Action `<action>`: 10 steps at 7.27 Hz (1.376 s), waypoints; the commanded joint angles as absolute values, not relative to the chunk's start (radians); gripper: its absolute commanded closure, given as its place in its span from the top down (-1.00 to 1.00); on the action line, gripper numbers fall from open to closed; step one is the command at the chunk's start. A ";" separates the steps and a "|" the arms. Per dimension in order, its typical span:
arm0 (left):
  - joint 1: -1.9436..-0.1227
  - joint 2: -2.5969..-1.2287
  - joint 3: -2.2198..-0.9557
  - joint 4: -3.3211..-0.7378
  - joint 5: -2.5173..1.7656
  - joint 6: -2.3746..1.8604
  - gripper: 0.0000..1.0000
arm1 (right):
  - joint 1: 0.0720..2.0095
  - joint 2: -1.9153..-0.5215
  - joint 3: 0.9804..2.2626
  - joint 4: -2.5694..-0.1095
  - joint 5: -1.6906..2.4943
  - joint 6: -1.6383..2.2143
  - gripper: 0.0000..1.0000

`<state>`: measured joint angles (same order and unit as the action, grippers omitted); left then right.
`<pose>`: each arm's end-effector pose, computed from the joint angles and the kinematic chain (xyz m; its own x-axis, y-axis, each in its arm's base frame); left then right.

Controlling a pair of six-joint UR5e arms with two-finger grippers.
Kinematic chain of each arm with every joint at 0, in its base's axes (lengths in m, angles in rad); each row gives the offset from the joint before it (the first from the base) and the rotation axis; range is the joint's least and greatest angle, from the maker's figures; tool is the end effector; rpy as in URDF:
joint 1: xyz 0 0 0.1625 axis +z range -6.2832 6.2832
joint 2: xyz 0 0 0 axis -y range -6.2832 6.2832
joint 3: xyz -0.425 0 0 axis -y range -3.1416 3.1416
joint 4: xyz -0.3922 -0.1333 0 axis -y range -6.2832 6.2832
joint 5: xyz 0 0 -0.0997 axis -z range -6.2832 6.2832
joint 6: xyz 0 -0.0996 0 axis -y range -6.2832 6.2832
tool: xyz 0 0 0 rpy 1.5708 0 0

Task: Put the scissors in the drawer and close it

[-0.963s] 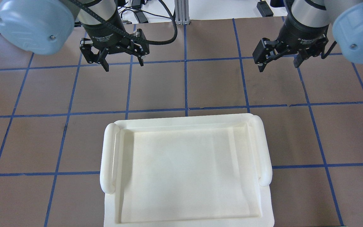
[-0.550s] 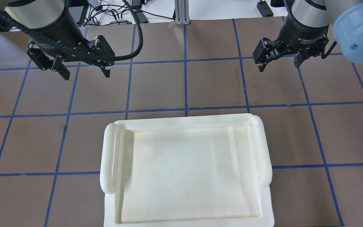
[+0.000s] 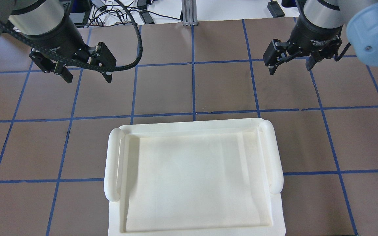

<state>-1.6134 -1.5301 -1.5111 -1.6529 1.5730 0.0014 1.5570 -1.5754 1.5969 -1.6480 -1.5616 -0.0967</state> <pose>-0.1532 -0.4683 0.5287 -0.9990 0.0439 -0.0022 0.0440 0.9989 -0.0183 0.1274 -0.4970 0.4852 -0.9965 -0.0832 -0.0038 -0.0828 0.9950 -0.0563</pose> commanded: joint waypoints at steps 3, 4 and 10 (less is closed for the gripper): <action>-1.615 -1.526 -1.511 -1.644 1.572 0.046 1.00 | 1.557 -1.575 1.597 -1.647 -1.562 -0.097 1.00; -1.617 -1.528 -1.512 -1.644 1.572 0.046 1.00 | 1.557 -1.575 1.597 -1.647 -1.562 -0.097 1.00; -1.621 -1.523 -1.519 -1.644 1.559 0.044 1.00 | 1.557 -1.575 1.597 -1.649 -1.563 -0.097 1.00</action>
<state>-1.6213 -1.5269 -1.5182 -1.6445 1.5629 0.0446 1.5570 -1.5754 1.5969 -1.6490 -1.5629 -0.0988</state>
